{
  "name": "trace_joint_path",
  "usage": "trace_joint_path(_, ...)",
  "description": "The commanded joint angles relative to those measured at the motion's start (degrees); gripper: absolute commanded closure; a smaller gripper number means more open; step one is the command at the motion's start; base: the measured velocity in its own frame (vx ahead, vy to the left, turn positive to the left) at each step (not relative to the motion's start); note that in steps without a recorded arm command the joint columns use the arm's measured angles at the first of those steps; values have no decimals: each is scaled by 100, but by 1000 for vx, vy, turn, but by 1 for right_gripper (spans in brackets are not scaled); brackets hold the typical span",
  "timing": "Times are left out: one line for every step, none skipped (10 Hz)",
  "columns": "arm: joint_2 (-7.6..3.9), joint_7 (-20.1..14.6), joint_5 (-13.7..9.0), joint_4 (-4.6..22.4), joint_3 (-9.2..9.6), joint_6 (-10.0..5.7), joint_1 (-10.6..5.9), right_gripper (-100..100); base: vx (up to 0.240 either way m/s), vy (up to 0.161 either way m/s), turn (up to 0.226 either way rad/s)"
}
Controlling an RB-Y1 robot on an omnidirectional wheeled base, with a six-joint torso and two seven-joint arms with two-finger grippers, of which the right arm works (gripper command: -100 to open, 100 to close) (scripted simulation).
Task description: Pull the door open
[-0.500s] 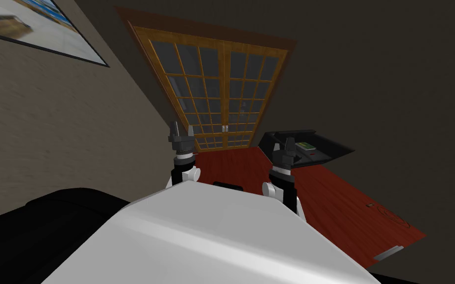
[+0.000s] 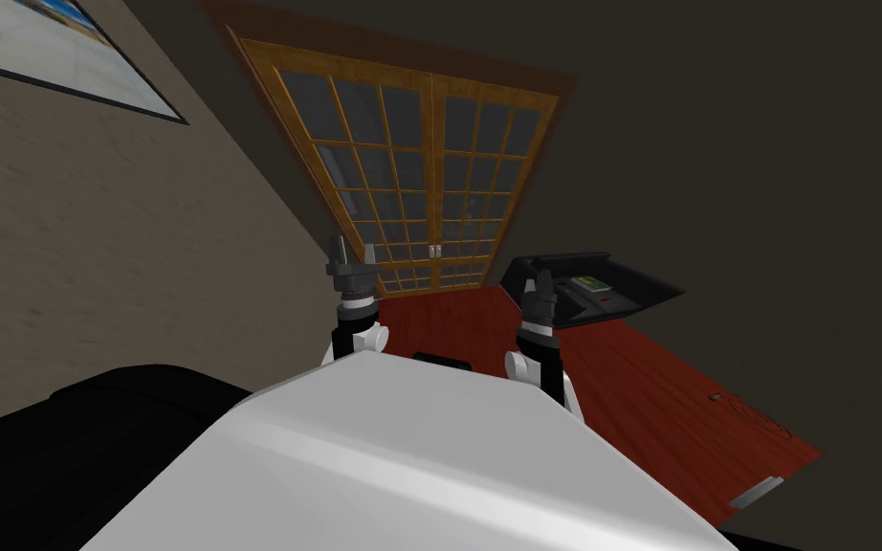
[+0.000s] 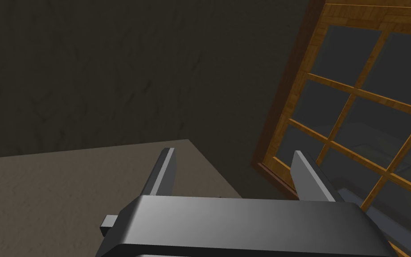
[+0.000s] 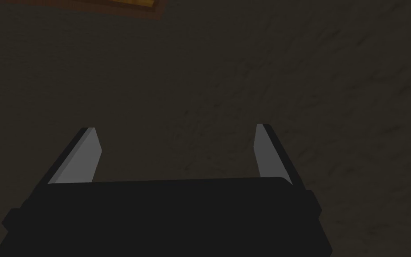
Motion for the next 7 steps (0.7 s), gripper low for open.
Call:
trace_joint_path(-40,128,59,218,21,-92,-61,-100,112,32,-32)
trace_joint_path(-53,169,79,282,27,-110,-85,-100,93,31,-26)
trace_joint_path(-79,250,117,409,38,-145,-134,-100,82,20,-36)
trace_joint_path(-105,332,156,538,50,-181,-183,-100,84,29,-50)
trace_joint_path(-130,434,204,698,64,-226,-245,-100,98,48,-46)
trace_joint_path(-143,485,228,778,71,-249,-275,-100,93,36,-37)
trace_joint_path(-168,587,277,938,85,-293,-336,-100,95,45,-48)
